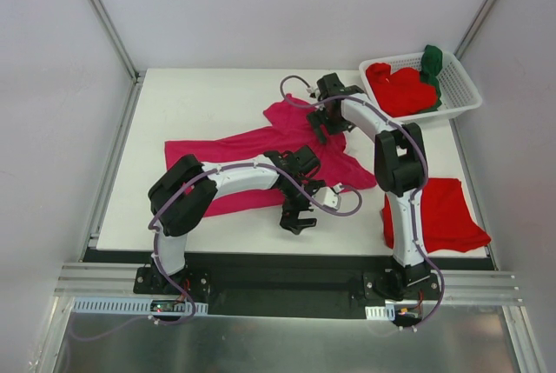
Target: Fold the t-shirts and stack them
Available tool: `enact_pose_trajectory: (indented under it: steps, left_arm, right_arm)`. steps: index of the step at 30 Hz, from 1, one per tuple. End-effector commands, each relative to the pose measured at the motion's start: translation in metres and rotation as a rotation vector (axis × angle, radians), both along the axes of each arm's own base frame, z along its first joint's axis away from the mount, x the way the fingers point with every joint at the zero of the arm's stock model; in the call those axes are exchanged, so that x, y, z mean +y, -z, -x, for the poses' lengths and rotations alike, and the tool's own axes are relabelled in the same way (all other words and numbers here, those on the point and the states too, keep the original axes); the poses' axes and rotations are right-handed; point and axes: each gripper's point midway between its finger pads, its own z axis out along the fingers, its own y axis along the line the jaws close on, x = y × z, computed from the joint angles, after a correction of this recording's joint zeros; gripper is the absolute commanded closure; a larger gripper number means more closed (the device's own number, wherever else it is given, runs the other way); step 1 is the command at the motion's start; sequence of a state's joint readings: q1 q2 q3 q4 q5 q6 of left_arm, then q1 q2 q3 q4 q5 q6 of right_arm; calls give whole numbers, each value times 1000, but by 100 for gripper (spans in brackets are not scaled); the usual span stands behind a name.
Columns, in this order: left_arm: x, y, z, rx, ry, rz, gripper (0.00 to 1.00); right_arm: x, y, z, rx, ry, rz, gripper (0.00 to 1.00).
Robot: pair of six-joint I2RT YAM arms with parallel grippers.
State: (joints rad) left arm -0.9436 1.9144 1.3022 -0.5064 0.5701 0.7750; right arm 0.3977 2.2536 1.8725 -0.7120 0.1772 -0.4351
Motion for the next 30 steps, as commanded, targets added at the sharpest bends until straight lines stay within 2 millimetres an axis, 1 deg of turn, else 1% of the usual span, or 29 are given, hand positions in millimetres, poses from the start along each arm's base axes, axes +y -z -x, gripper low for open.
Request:
enact_pose_trajectory:
  steps: [1, 2, 3, 6, 8, 9, 11, 12, 13, 14, 15, 16, 18, 19, 21, 23, 27, 30]
  left_arm:
    - [-4, -21, 3, -20, 20, 36, 1]
    - [-5, -22, 3, -23, 24, 40, 1]
    - [-4, -22, 1, -27, 22, 34, 1]
    - [-8, -27, -5, -54, 19, 39, 1]
    - [-11, -30, -10, -67, 9, 36, 1]
    - [-15, -36, -15, -83, -2, 43, 1]
    - [-18, -39, -26, -123, -24, 33, 1]
    - [-24, -47, -34, -152, -35, 47, 1]
    - [-26, -46, -42, -183, -45, 35, 1]
    - [-28, -47, -47, -203, -42, 36, 1]
    - [-35, -56, -55, -234, -41, 55, 1]
    - [-37, -54, -61, -249, -39, 48, 1]
    - [-46, -60, -72, -288, -31, 66, 1]
    - [-46, -54, -77, -280, -33, 59, 1]
    - [-52, -46, -79, -268, -11, 63, 1]
    - [-57, -43, -74, -245, 19, 82, 1]
    - [-63, -30, -71, -208, 42, 85, 1]
    - [-64, -24, -70, -198, 53, 82, 1]
  right_arm:
    - [-1, -37, -13, -70, 15, -22, 4]
    - [0, -39, -10, -62, 17, -30, 4]
    - [1, -46, -10, -72, 23, -44, 4]
    - [4, -58, -2, -61, 20, -76, 4]
    - [6, -59, 5, -39, 17, -86, 4]
    - [6, -62, 7, -42, 15, -90, 4]
    - [4, -58, 14, -15, 7, -87, 4]
    - [5, -58, 16, -11, 3, -88, 4]
    - [2, -58, 21, -4, -2, -84, 4]
    - [4, -60, 23, -1, -10, -97, 4]
    - [3, -61, 24, -2, -12, -100, 4]
    - [3, -68, 25, -15, -13, -108, 4]
    - [3, -74, 25, -24, -18, -113, 4]
    - [3, -75, 25, -27, -21, -113, 4]
    - [-6, -71, 27, -13, -14, -79, 4]
    - [-16, -61, 30, 9, -13, -51, 4]
    - [-34, -51, 25, -2, -9, -16, 4]
    - [-37, -42, 23, 9, -11, -19, 4]
